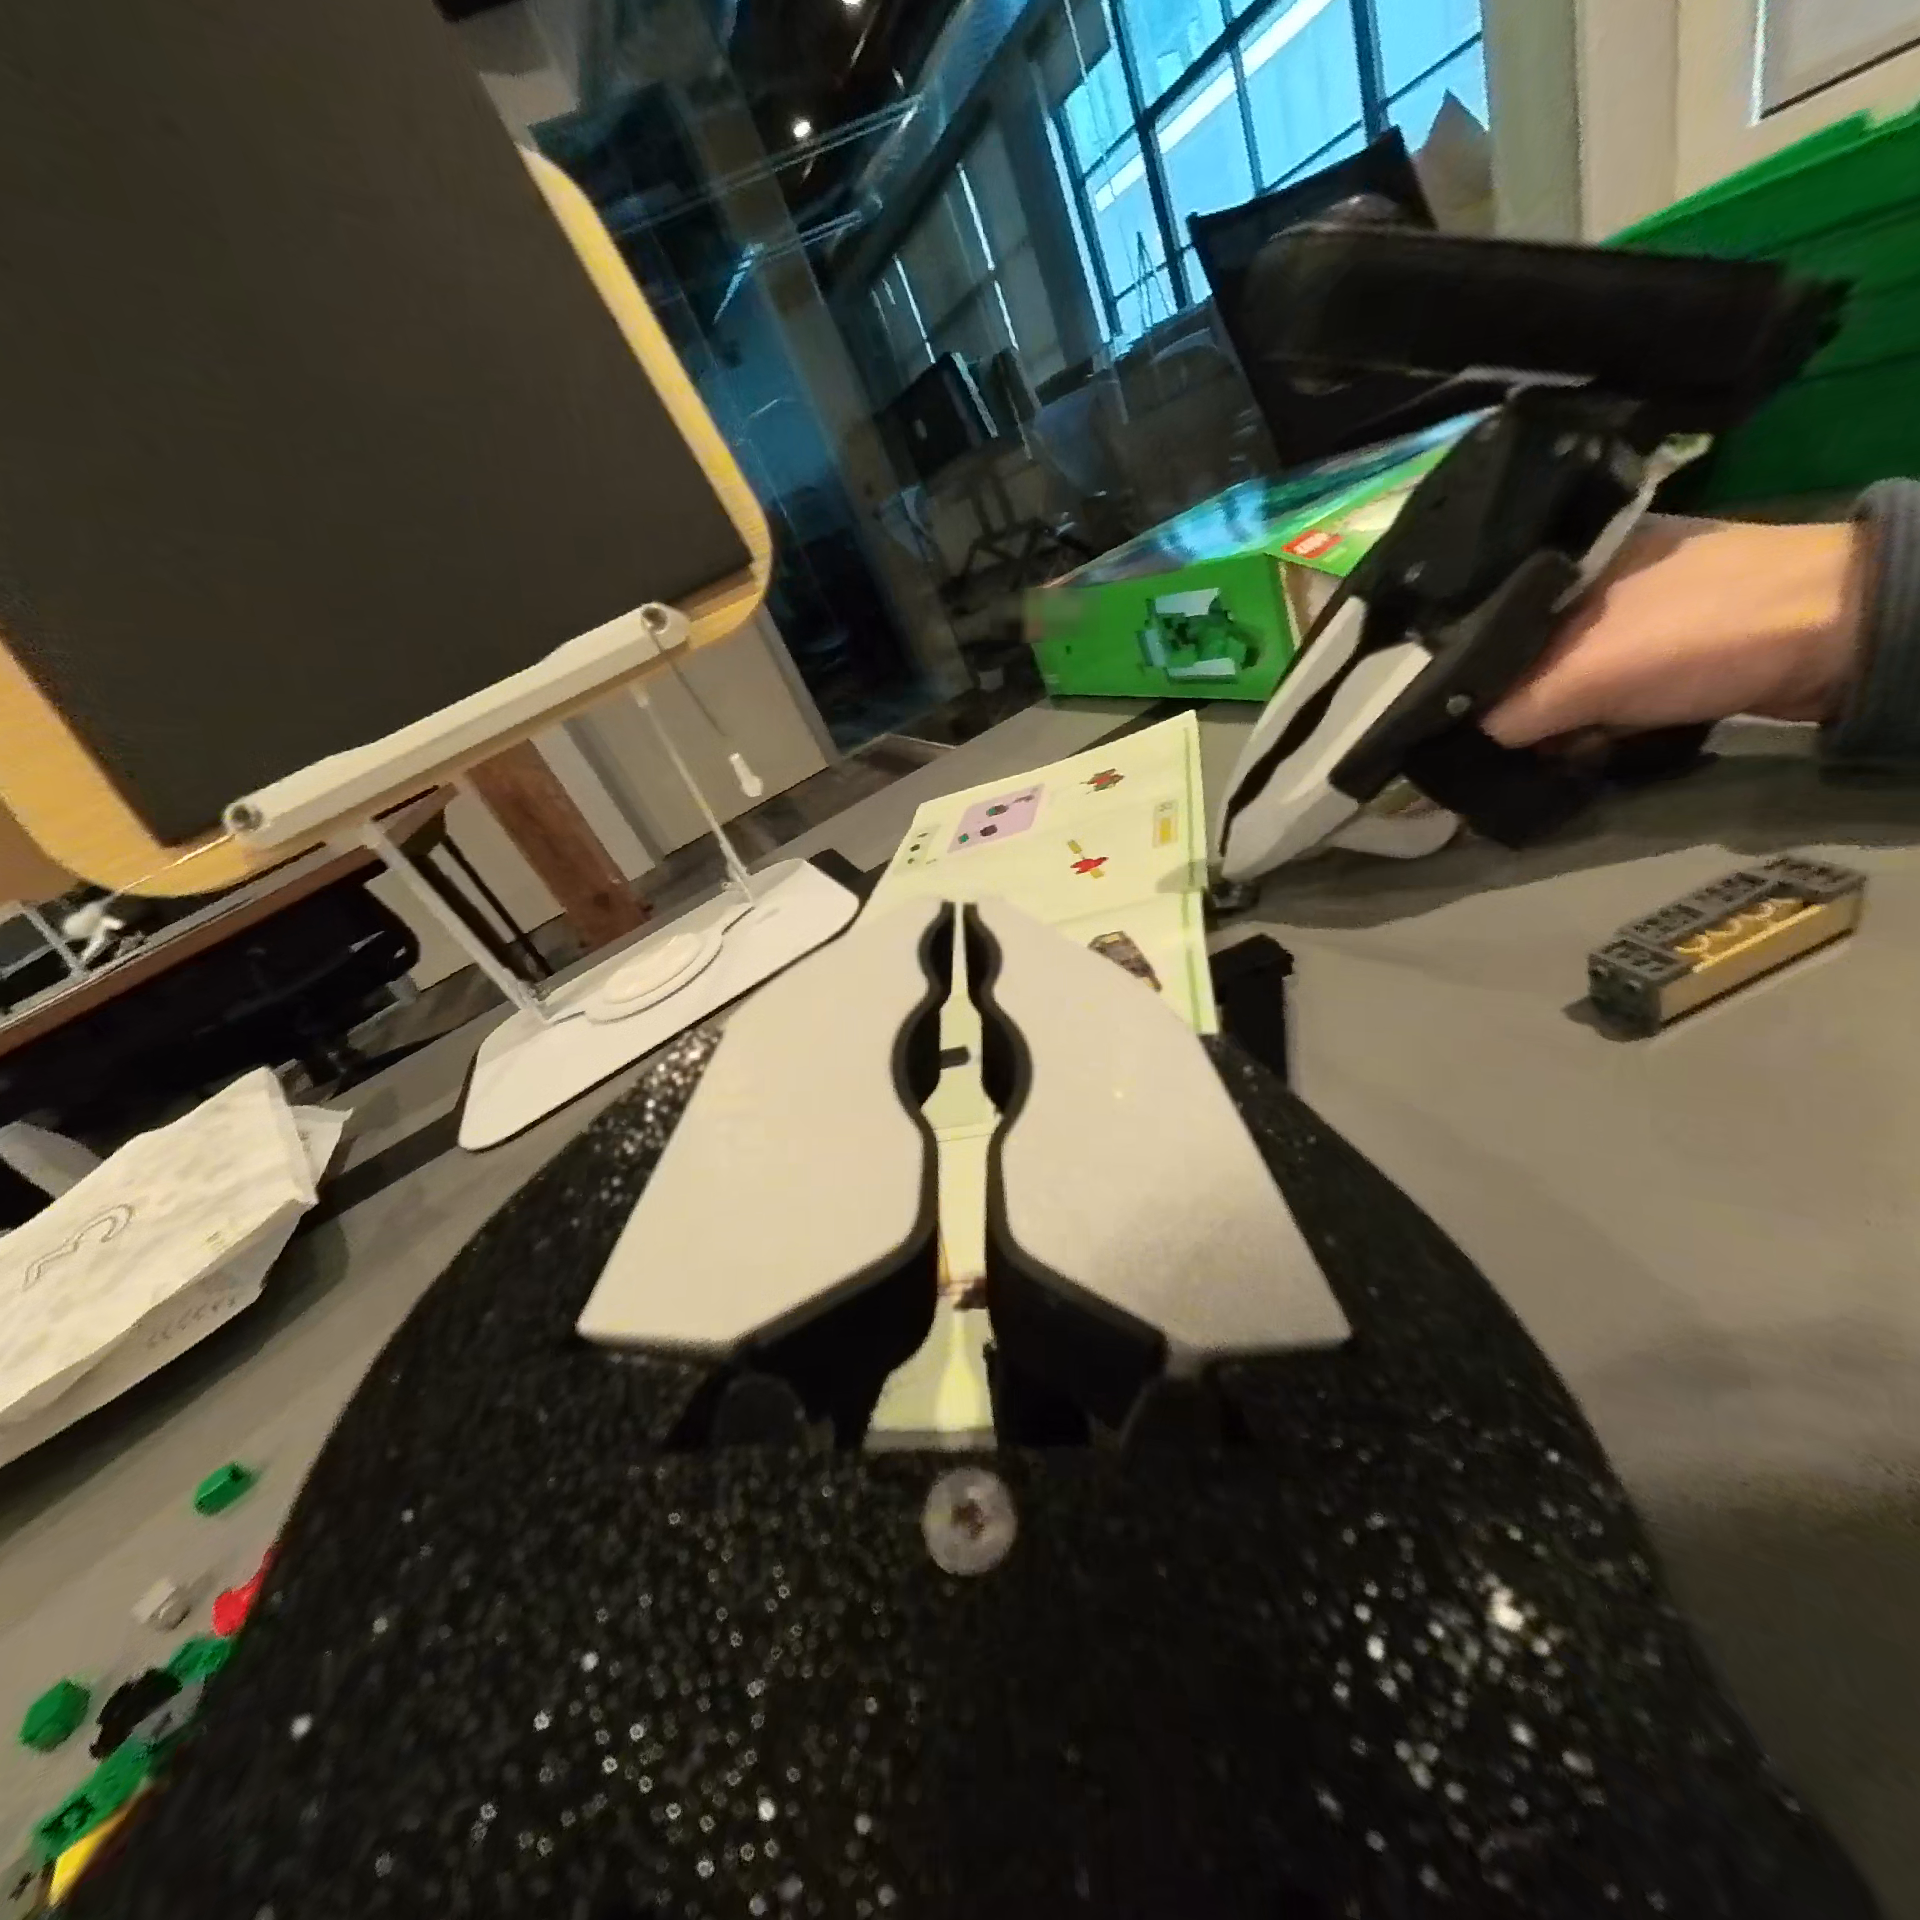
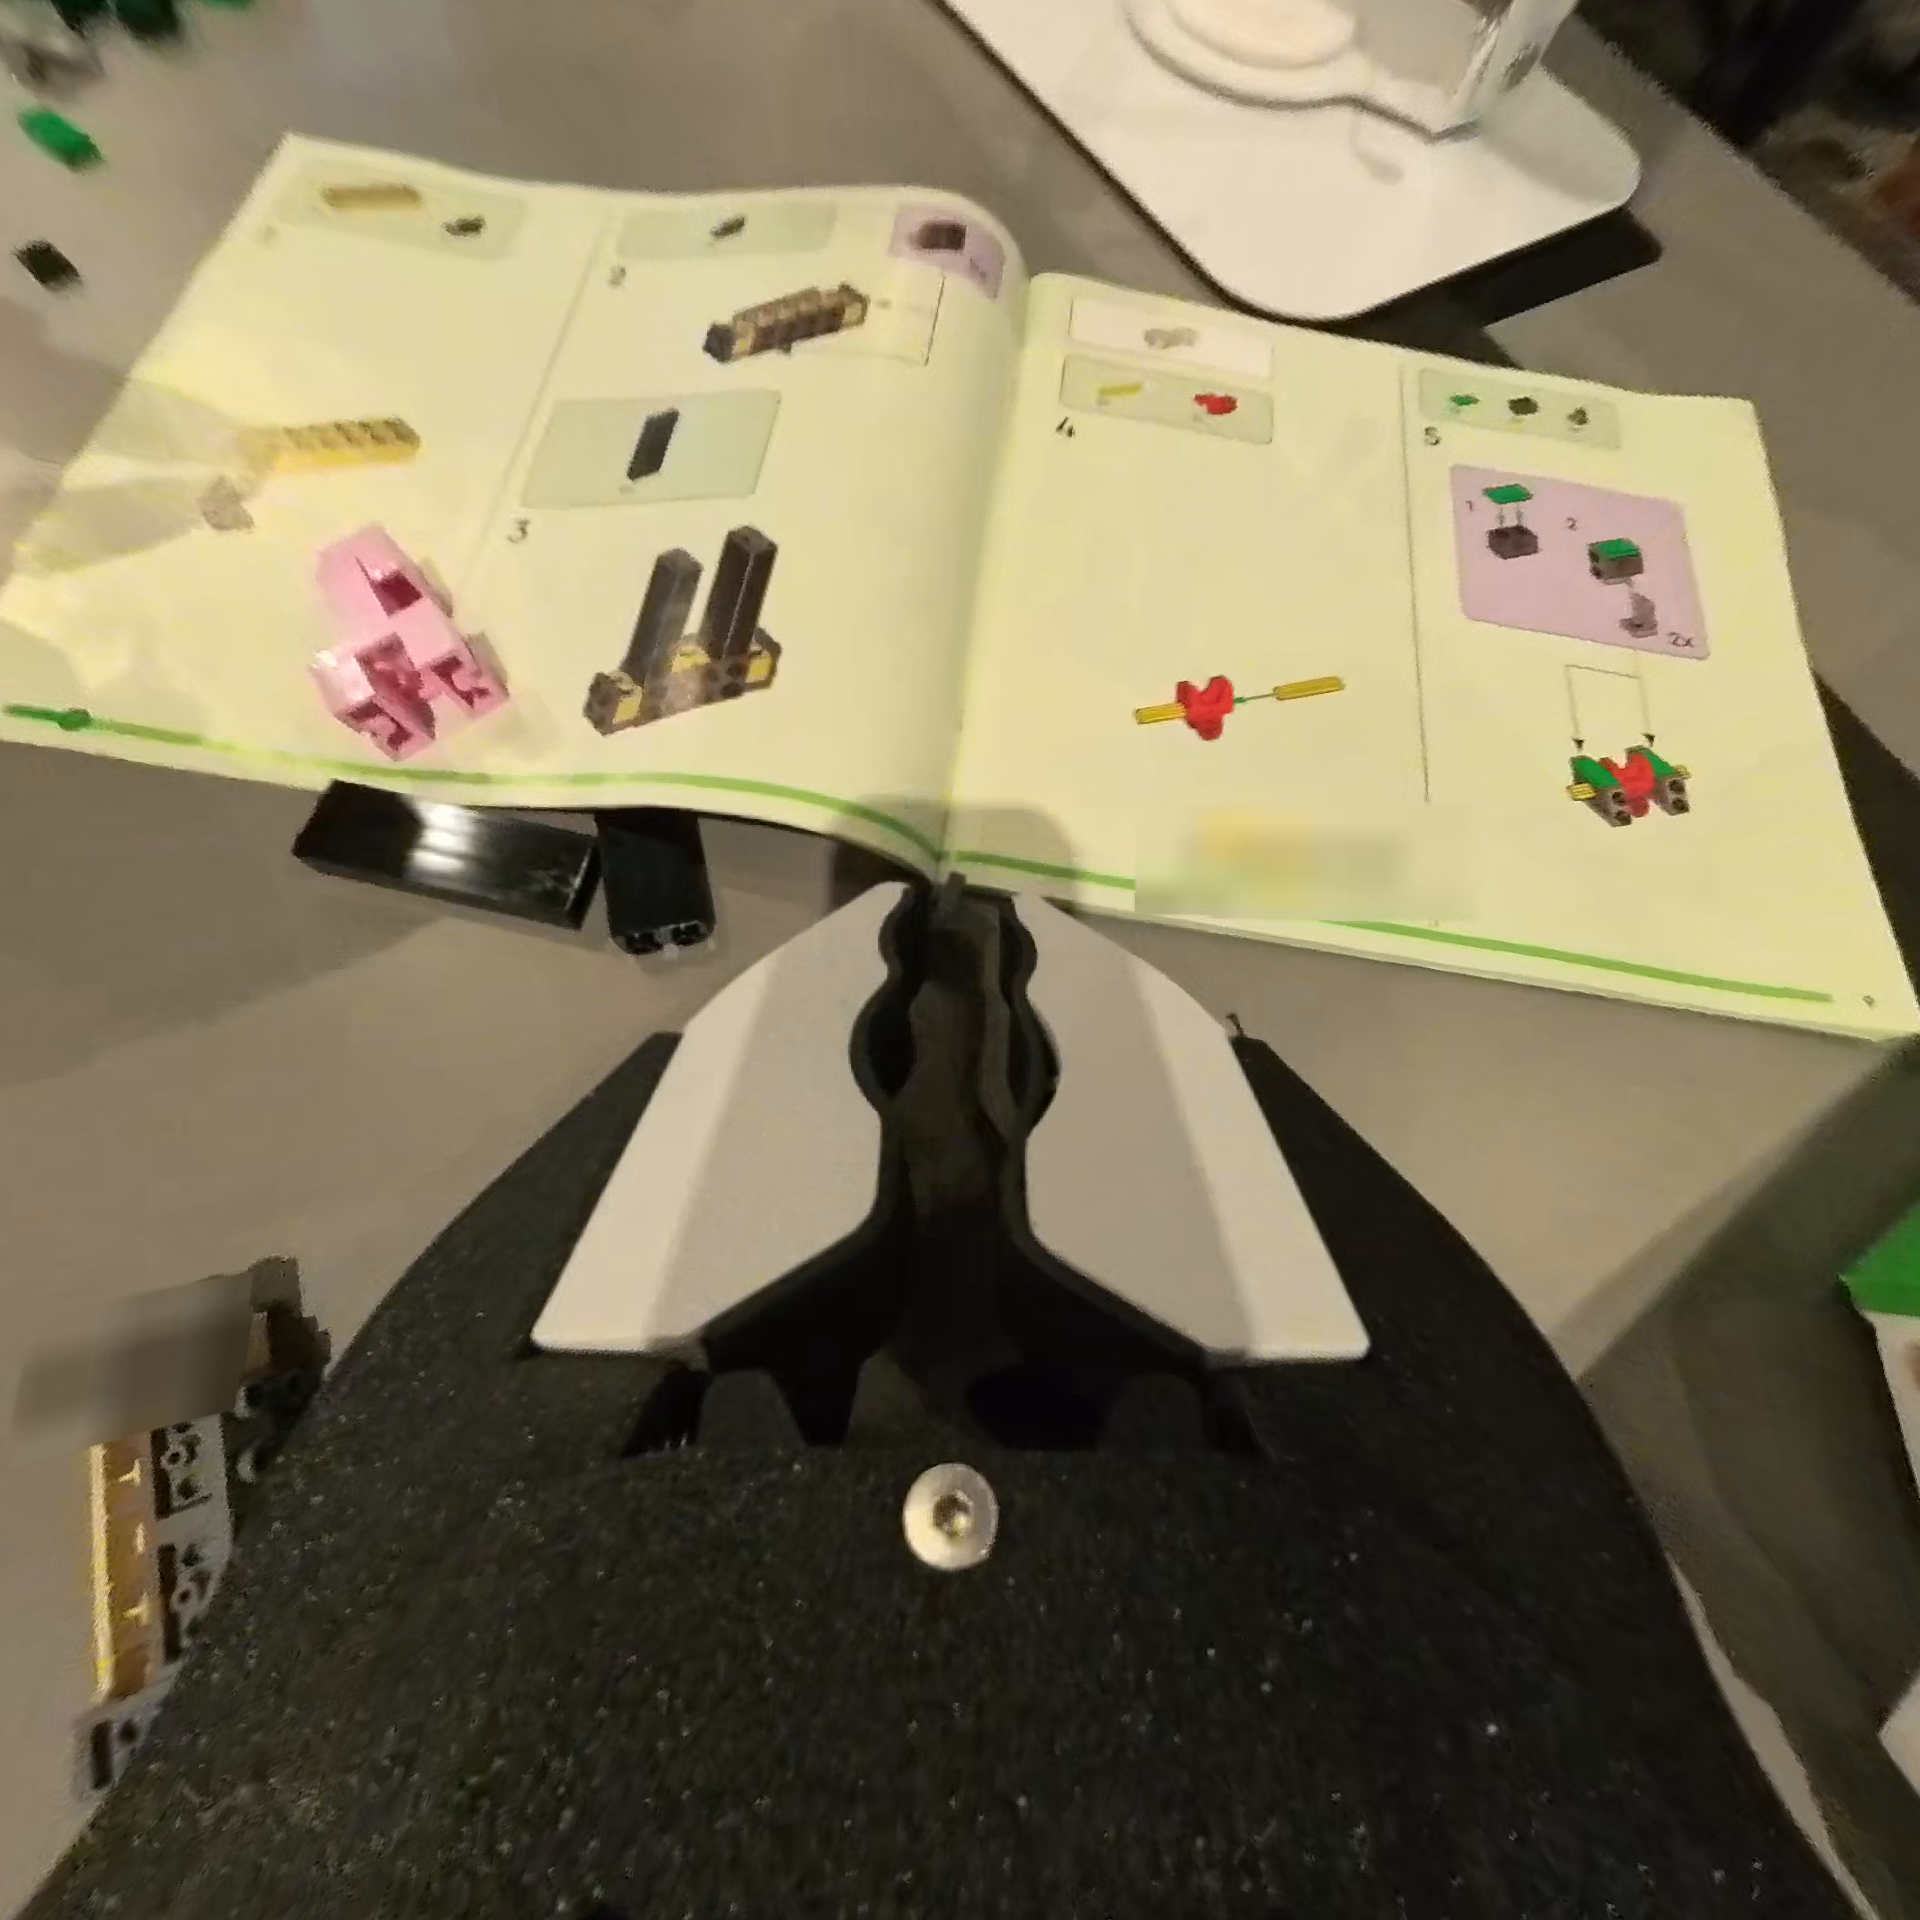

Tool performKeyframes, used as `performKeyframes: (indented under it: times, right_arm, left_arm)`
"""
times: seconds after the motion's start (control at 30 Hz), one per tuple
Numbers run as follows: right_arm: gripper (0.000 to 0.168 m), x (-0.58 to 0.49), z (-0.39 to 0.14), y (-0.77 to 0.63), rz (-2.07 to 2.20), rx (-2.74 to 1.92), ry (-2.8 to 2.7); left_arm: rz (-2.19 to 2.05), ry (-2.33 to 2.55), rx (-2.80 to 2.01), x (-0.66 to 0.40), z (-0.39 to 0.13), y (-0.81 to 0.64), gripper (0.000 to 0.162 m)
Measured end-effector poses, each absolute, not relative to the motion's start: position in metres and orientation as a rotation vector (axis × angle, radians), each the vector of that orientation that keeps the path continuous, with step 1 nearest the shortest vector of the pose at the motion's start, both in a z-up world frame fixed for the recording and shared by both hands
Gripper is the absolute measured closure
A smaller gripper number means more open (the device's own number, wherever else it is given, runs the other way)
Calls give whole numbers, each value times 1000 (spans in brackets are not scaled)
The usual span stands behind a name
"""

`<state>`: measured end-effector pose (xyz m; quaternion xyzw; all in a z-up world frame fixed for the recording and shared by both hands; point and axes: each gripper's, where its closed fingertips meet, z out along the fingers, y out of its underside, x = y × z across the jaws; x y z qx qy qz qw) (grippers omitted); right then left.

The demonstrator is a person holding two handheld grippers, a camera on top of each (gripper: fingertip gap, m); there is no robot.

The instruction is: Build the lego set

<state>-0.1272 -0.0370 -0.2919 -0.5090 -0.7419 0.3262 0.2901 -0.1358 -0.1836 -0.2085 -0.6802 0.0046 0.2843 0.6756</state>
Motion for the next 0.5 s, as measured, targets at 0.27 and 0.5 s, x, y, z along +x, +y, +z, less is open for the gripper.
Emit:
performKeyframes:
  times: [0.27, 0.5]
  right_arm:
    - [165, -128, -294, -37, 839, -1380, -1976]
    - [166, -125, -278, -40, 903, -1274, -1902]
  left_arm:
    - [628, 88, -1560, -123, -211, -178, 162]
    - [587, 18, -1578, -125, -207, -183, 155]
